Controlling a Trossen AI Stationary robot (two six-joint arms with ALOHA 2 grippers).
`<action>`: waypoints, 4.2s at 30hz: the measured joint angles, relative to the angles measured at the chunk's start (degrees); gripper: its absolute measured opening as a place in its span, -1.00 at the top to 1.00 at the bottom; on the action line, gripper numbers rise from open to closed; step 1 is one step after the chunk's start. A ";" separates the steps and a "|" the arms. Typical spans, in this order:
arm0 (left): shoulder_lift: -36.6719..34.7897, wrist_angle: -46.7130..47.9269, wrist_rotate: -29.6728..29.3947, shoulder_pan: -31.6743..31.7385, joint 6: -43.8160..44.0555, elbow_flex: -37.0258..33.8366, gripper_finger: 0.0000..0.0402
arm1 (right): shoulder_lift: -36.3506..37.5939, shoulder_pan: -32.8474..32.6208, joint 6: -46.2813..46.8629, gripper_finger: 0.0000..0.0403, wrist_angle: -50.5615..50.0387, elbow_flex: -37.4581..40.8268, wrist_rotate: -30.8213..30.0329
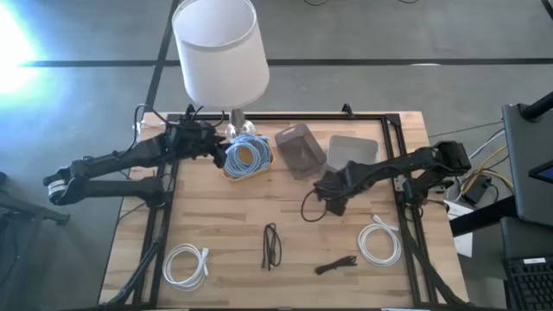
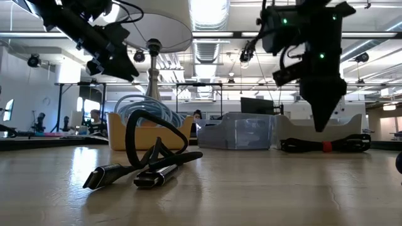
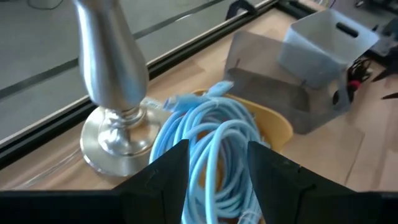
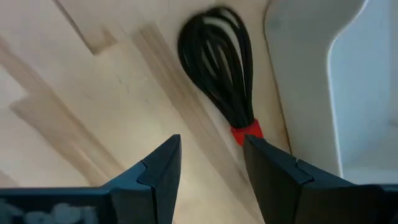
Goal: Pick & Place USB Port
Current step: Put the top black charger cable into the black bin, then put the left black charger cable into the black bin
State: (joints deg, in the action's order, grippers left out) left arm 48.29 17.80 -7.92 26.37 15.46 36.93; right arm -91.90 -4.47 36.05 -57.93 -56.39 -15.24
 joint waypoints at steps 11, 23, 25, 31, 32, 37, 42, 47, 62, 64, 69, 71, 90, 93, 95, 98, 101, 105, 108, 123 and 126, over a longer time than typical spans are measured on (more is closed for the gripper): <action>0.00 -1.57 2.82 0.00 -0.44 0.00 0.18 | -0.04 1.17 -4.12 0.15 16.34 7.22 -3.13; 0.02 -1.55 2.82 0.00 -0.50 0.00 0.19 | -0.09 2.19 -3.10 0.25 21.35 11.76 -7.08; 0.02 -1.55 2.82 0.00 -0.50 0.00 0.19 | -0.09 2.19 -3.21 0.34 21.41 11.92 -7.27; 0.02 -1.55 2.80 0.00 -0.52 0.00 0.19 | -0.09 2.16 -3.17 0.66 21.43 11.95 -7.90; 0.02 -1.55 2.80 0.00 -0.52 0.00 0.19 | -0.09 2.16 -3.15 0.72 21.47 11.95 -7.90; 0.02 -1.53 2.80 0.00 -0.51 0.00 0.19 | -0.09 2.16 -2.17 0.93 21.72 11.37 -6.35; 0.02 -1.53 2.78 0.00 -0.52 0.00 0.19 | -0.09 2.07 -1.49 0.95 21.83 8.12 1.20; 0.02 -1.53 2.75 0.02 -0.51 0.00 0.19 | -0.08 1.71 -4.58 0.96 21.85 2.11 2.63; 0.02 -1.57 2.75 0.00 -0.57 -0.57 0.19 | 0.00 3.19 -23.83 0.96 20.61 -18.48 -12.82; 0.02 -1.58 2.75 0.00 -0.57 -0.59 0.19 | 0.00 4.45 -26.06 0.96 20.75 -20.49 -16.77; 0.02 -1.55 2.75 0.00 -0.57 -0.59 0.19 | 0.02 9.91 -27.27 0.96 25.11 -22.39 -20.61; 0.02 -1.54 2.75 0.00 -0.57 -0.59 0.19 | -0.08 12.57 -25.14 0.96 27.12 -21.99 -18.79; 0.02 -1.44 2.78 0.00 -1.86 -0.63 0.19 | -10.51 18.71 -10.57 0.95 27.30 -18.58 -9.12; 0.04 -1.46 2.78 0.00 -1.86 -0.63 0.19 | -12.66 19.22 -11.01 0.90 27.25 -19.32 -9.02; 0.03 -1.44 2.78 0.00 -1.86 -0.63 0.19 | -13.66 19.47 -11.51 0.85 27.23 -19.98 -8.55; 0.04 -1.44 2.78 0.00 -1.86 -0.63 0.19 | -14.95 19.49 -14.57 0.77 26.98 -21.02 -7.32; 0.04 -1.44 2.78 0.00 -1.86 -0.63 0.19 | -15.12 19.47 -17.02 0.71 27.00 -21.62 -5.21; 0.04 -1.45 2.78 0.02 -2.12 -0.63 0.19 | -14.10 19.40 -19.49 0.64 26.44 -22.11 -5.02; 0.04 -1.46 2.78 0.00 -2.14 -0.63 0.19 | -12.03 19.07 -20.00 0.60 25.92 -22.17 -1.35; 0.03 -2.09 11.96 -1.76 -5.13 -0.63 0.19 | -10.08 10.60 -20.20 0.55 21.75 -22.13 14.22; 0.09 -3.97 17.17 -3.89 -6.04 -0.63 0.19 | -9.76 9.06 -21.02 0.55 19.21 -22.13 14.24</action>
State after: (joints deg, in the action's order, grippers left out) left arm 48.38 13.83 9.25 22.48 9.42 36.29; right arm -101.66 4.59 15.03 -38.72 -78.52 -0.99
